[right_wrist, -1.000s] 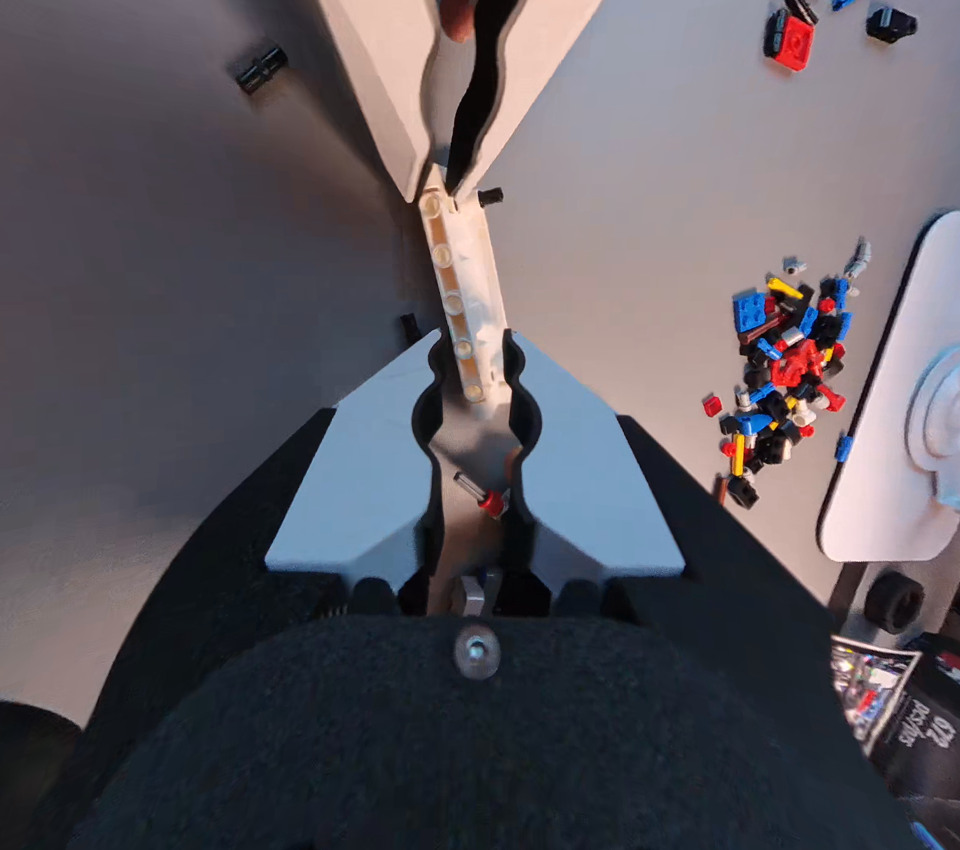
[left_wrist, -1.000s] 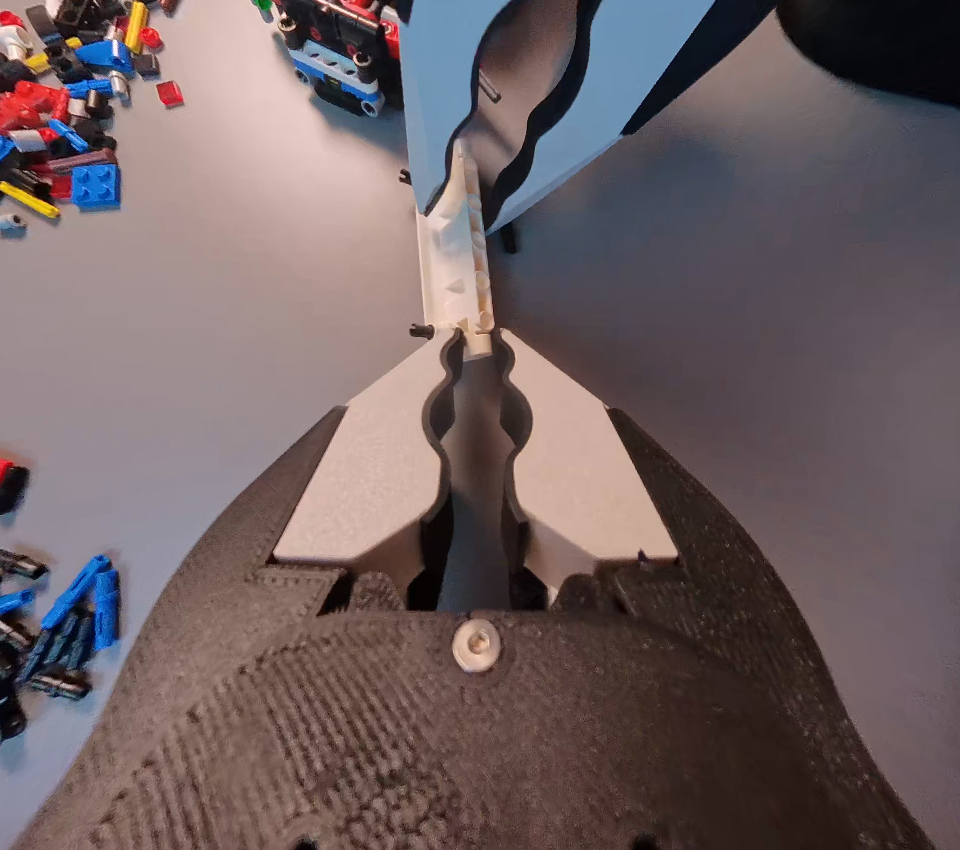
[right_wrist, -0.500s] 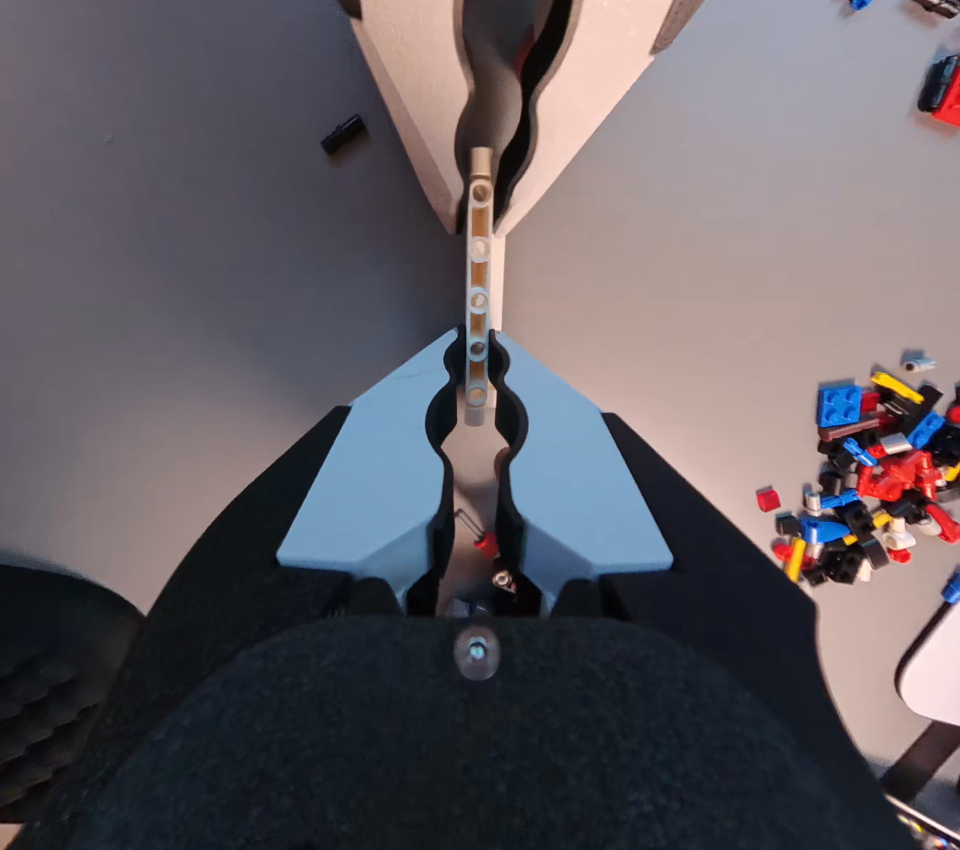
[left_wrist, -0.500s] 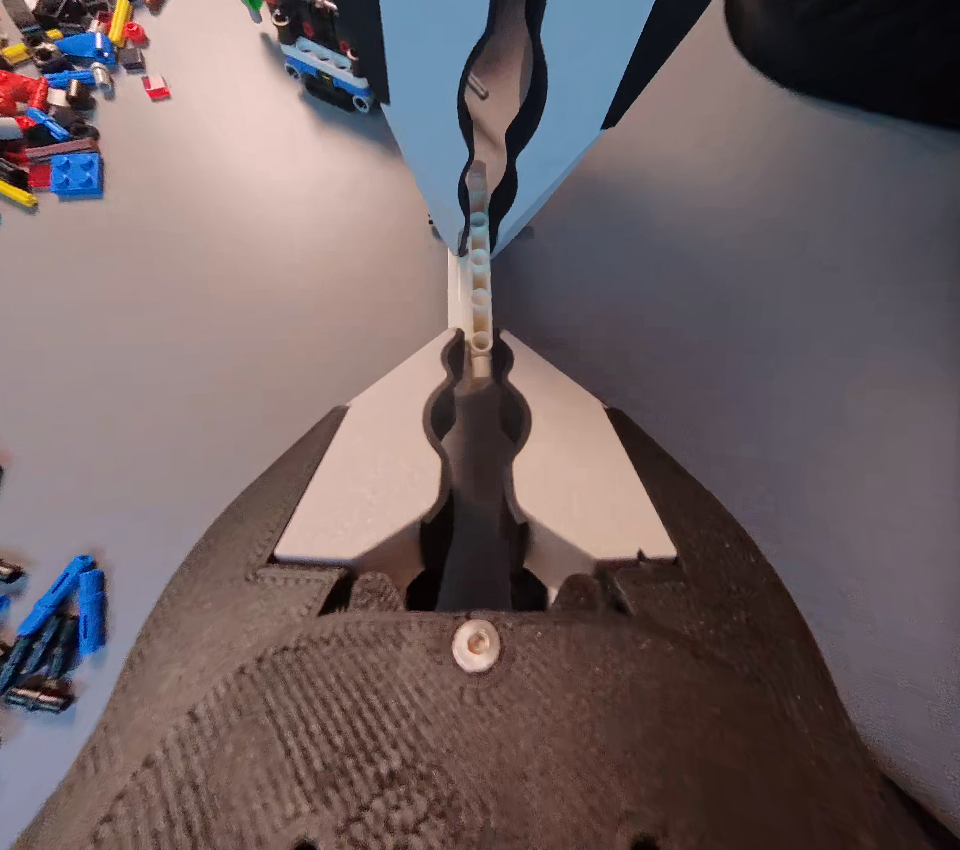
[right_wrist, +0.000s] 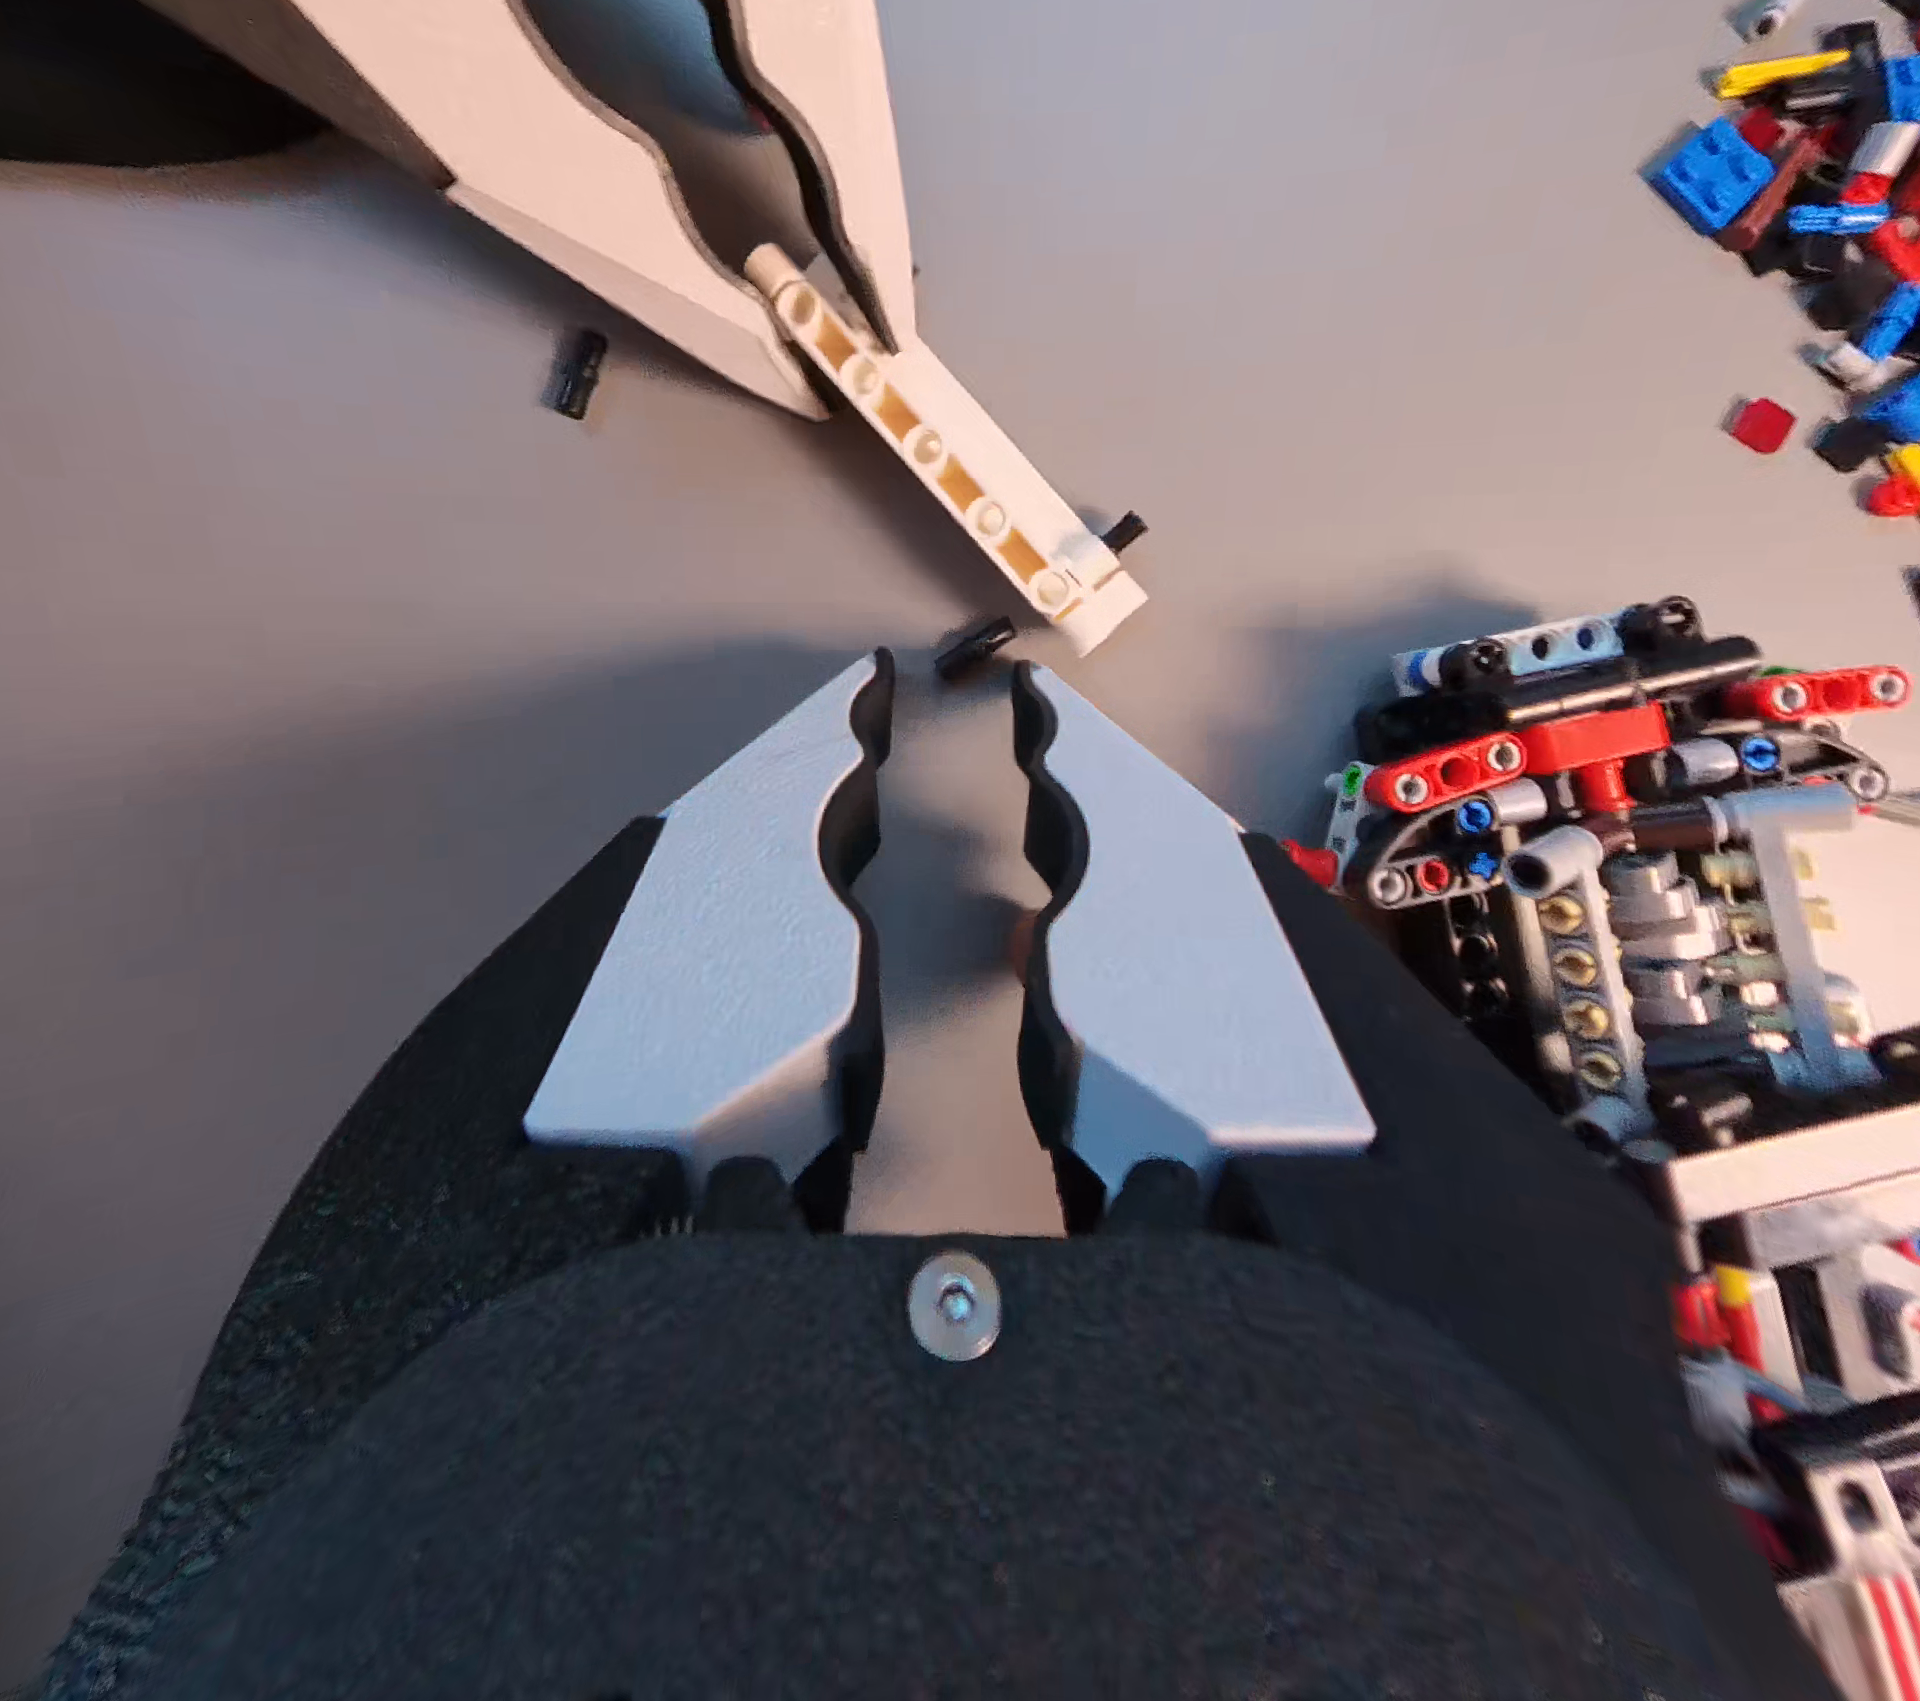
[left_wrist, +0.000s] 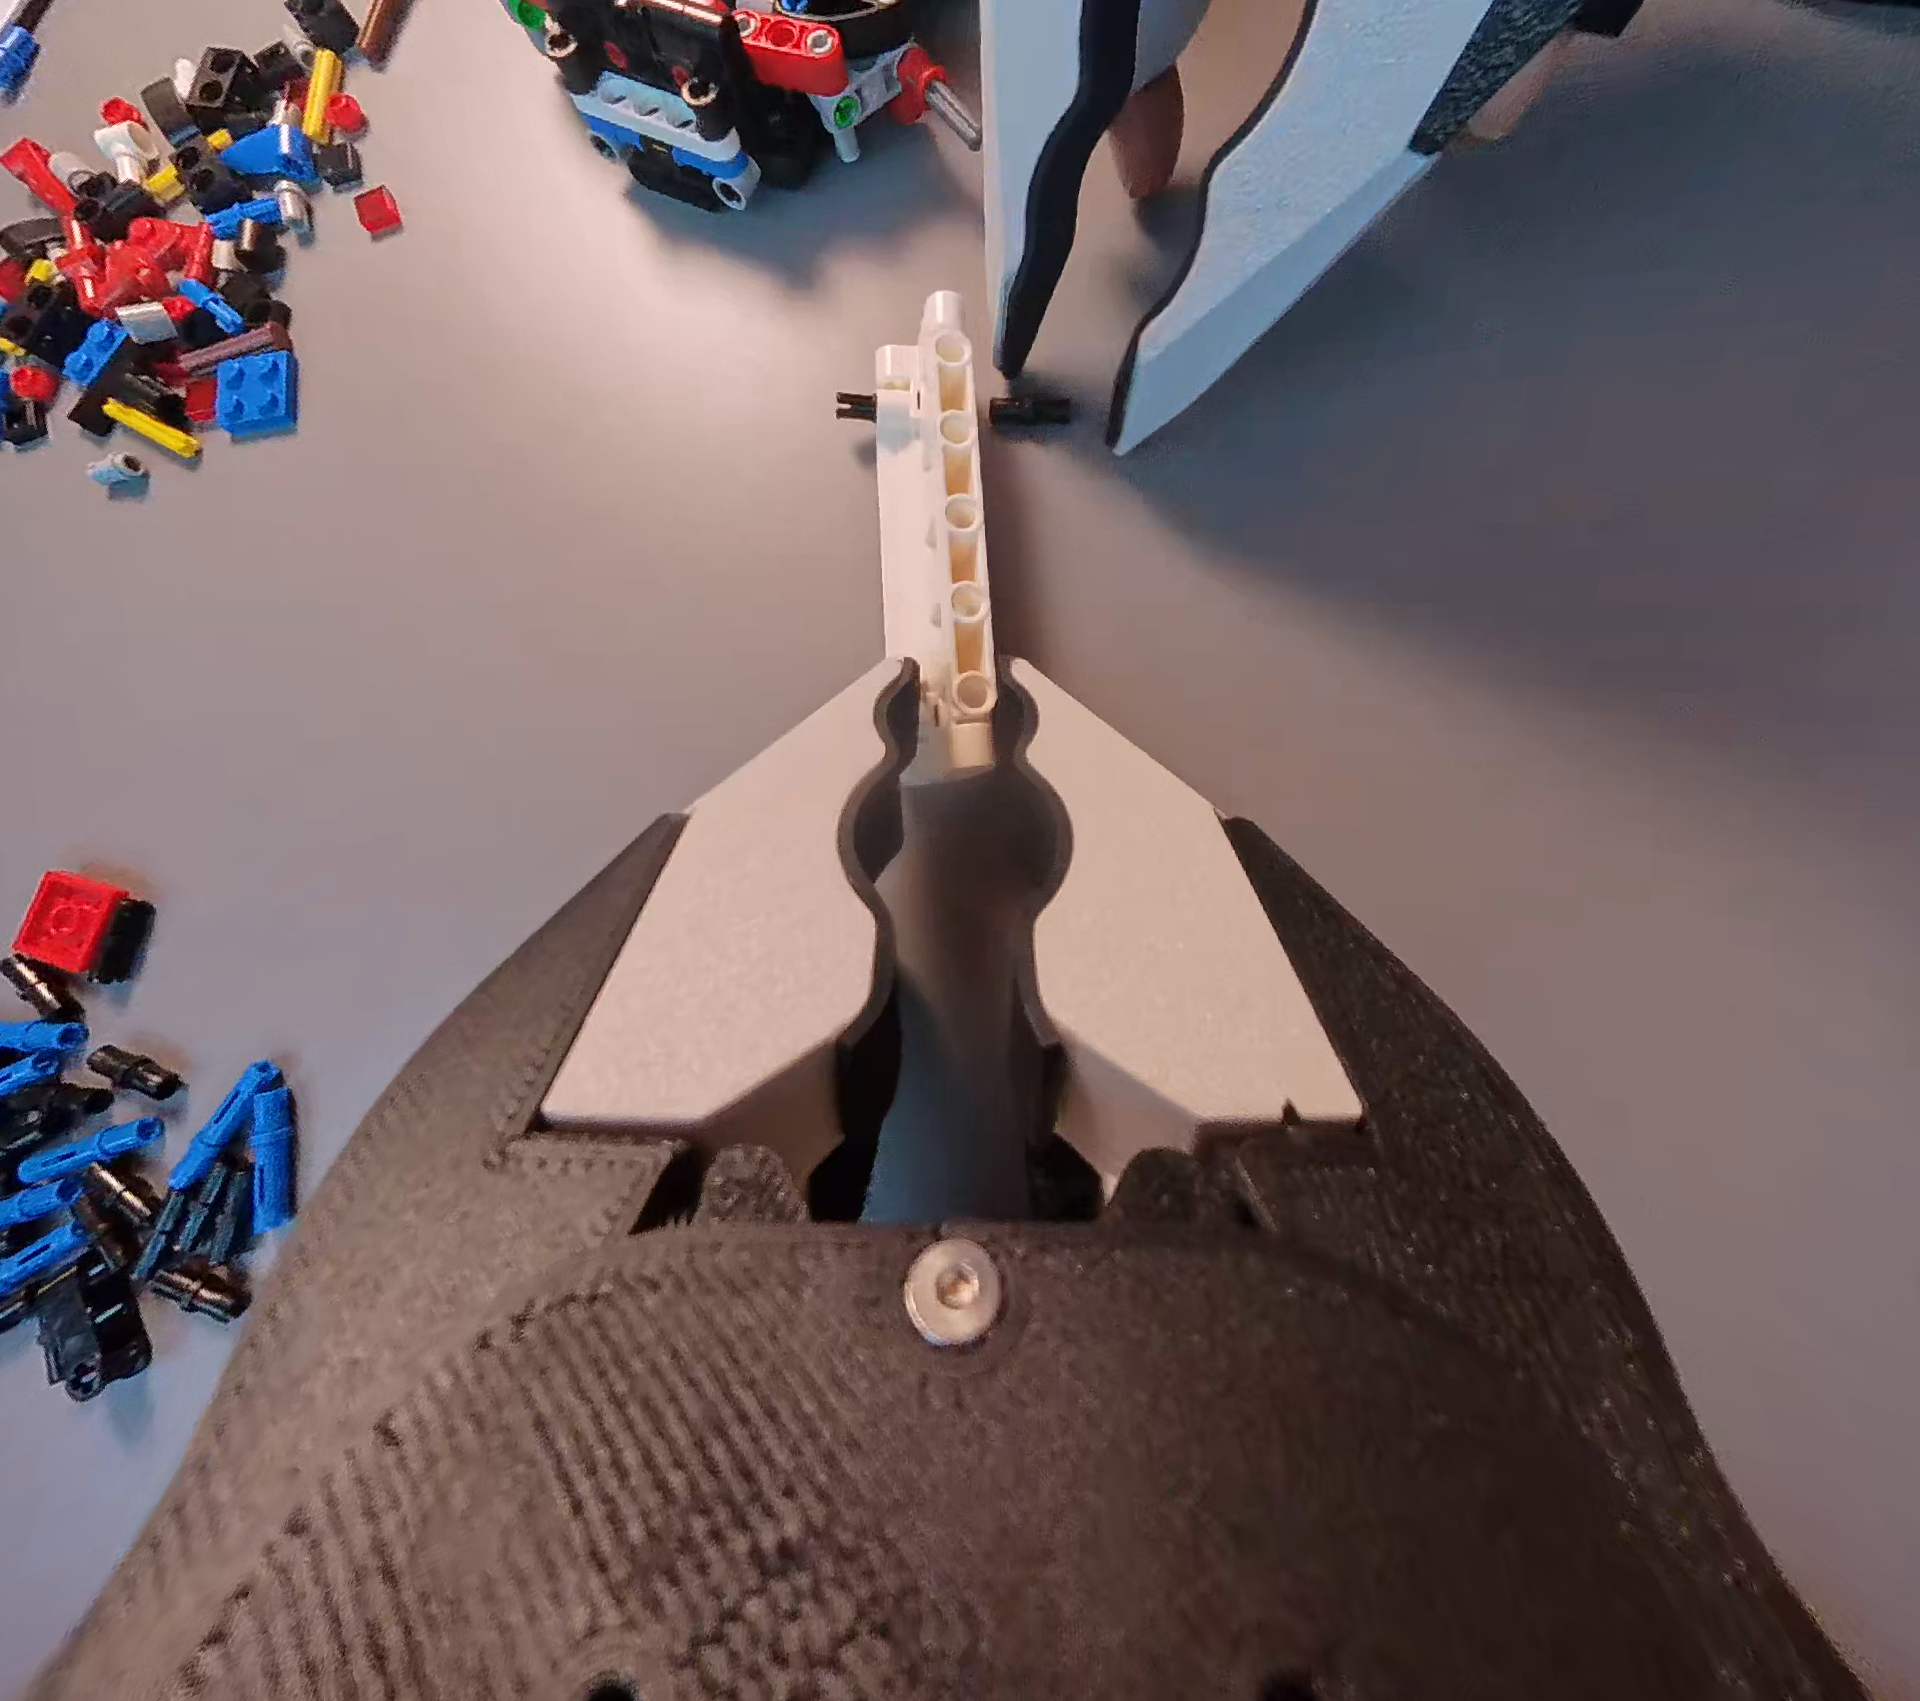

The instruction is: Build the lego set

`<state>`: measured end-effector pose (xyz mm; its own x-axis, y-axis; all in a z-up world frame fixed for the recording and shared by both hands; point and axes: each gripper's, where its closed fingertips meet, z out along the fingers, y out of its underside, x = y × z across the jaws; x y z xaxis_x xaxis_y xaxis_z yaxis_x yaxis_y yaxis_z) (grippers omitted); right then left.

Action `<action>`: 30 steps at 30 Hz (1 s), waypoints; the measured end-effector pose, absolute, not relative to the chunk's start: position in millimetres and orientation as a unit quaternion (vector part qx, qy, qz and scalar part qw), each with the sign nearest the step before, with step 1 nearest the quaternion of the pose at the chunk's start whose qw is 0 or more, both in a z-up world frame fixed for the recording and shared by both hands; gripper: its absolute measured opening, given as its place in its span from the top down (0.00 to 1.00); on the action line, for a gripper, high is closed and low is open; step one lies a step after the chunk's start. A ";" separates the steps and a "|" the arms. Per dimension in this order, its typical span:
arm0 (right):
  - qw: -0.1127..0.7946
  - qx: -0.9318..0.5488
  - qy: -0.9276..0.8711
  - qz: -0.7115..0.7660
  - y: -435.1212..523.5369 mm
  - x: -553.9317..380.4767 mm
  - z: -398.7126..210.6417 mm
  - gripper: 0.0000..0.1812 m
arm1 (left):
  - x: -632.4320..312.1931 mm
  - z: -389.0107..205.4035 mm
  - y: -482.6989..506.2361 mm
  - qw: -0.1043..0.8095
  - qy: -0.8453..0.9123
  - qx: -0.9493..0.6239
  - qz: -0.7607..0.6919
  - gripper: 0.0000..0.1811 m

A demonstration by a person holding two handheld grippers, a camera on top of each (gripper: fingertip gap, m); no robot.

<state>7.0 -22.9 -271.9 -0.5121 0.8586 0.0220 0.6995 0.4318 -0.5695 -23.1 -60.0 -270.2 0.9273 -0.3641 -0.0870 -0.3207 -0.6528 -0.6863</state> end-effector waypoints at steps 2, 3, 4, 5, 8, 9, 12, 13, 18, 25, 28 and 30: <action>0.168 -0.479 -0.824 0.252 -23.0 5.4 -272.4 0.92 | -20.1 -270.2 -60.6 0.370 0.190 -0.909 -0.032 0.93; 0.170 -0.478 -0.824 0.251 -23.3 5.3 -272.5 0.93 | -18.8 -270.3 -60.9 0.369 0.192 -0.909 -0.034 0.93; 0.172 -0.475 -0.826 0.250 -23.8 5.2 -272.5 0.94 | -17.6 -270.3 -61.2 0.368 0.192 -0.909 -0.036 0.93; 0.177 -0.472 -0.827 0.249 -23.7 4.2 -272.6 0.96 | -16.1 -270.3 -61.8 0.367 0.193 -0.909 -0.040 0.92; 0.177 -0.462 -0.831 0.253 -23.8 2.8 -272.5 0.98 | -11.8 -270.0 -63.8 0.364 0.194 -0.909 -0.056 0.89; 0.178 -0.457 -0.834 0.253 -22.4 3.5 -272.5 0.99 | -12.0 -269.6 -64.0 0.364 0.192 -0.909 -0.059 0.89; 0.164 -0.404 -0.859 0.269 -28.9 18.8 -266.1 0.99 | -9.5 -262.4 -63.2 0.382 0.189 -0.902 -0.074 0.87; 0.166 -0.399 -0.856 0.284 -31.7 20.8 -259.2 0.99 | -7.2 -256.8 -61.8 0.396 0.189 -0.895 -0.082 0.87; 0.173 -0.369 -0.846 0.343 -50.1 23.5 -230.3 0.99 | 15.8 -234.0 -60.5 0.442 0.219 -0.858 -0.145 0.89; 0.174 -0.322 -0.869 0.333 -66.0 19.2 -229.7 0.99 | 24.6 -228.2 -62.2 0.459 0.250 -0.841 -0.140 0.96; 0.178 -0.313 -0.870 0.336 -67.0 19.7 -228.1 0.99 | 25.1 -228.4 -63.2 0.457 0.246 -0.841 -0.151 0.97; 0.186 -0.310 -0.862 0.355 -67.7 19.9 -222.5 0.99 | 26.0 -224.0 -64.1 0.465 0.244 -0.835 -0.166 0.98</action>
